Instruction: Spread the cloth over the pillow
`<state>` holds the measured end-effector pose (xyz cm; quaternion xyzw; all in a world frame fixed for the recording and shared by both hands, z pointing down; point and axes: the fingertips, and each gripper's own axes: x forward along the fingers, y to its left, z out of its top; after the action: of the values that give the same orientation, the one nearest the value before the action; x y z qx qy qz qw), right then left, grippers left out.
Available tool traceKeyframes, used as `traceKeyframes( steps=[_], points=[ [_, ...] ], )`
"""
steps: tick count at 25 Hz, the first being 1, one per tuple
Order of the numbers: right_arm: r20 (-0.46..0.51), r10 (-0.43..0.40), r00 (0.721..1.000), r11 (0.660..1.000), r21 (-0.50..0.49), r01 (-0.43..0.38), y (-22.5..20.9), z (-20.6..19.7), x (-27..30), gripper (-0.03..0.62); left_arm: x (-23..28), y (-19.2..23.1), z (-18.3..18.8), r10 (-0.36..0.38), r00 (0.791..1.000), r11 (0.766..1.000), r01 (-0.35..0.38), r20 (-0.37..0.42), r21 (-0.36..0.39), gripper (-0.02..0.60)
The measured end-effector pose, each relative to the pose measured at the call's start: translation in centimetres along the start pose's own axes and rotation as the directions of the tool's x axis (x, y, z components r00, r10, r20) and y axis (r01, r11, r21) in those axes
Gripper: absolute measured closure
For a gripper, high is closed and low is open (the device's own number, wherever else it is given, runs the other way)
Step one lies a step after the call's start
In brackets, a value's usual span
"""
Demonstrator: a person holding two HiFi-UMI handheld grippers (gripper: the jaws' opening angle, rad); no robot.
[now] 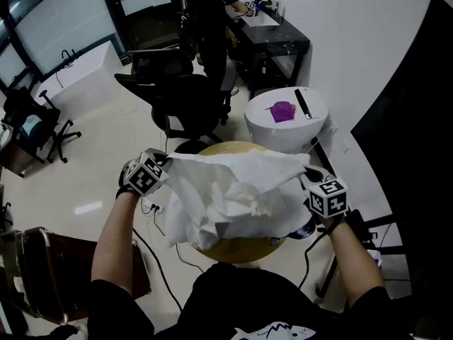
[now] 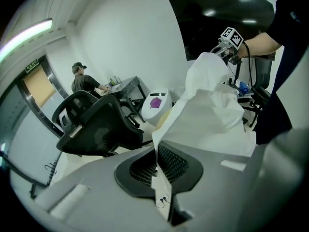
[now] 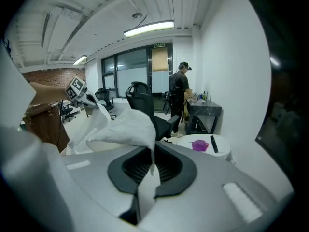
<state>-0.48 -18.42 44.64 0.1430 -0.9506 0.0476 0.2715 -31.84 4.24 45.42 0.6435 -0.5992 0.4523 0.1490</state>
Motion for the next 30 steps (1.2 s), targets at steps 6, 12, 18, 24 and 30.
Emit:
traceKeyframes(
  steps=[6,12,18,24,30],
  points=[
    [0.109,-0.048,0.993,0.999,-0.006,0.049,-3.2,6.8,-1.2,0.585,-3.6,4.1,4.1,0.082,0.99,0.995,-0.075,0.111,-0.062,0.589],
    [0.193,-0.072,0.979,0.997,-0.026,0.079,-4.5,12.6,-2.1,0.585,-7.2,8.3,9.0,0.164,0.969,0.986,-0.164,0.185,-0.019,0.589],
    [0.244,-0.093,0.965,0.993,-0.053,0.109,-5.6,16.8,-2.3,0.585,-9.0,11.8,12.4,0.209,0.957,0.974,-0.221,0.201,0.038,0.589],
    [0.271,-0.128,0.954,0.98,-0.11,0.163,-7.5,20.7,-2.1,0.585,-9.3,15.0,14.3,0.244,0.951,0.962,-0.262,0.19,0.076,0.589],
    [0.281,-0.174,0.944,0.958,-0.172,0.228,-9.2,25.2,-1.4,0.585,-9.5,18.3,14.4,0.282,0.943,0.953,-0.297,0.177,0.06,0.589]
  ],
)
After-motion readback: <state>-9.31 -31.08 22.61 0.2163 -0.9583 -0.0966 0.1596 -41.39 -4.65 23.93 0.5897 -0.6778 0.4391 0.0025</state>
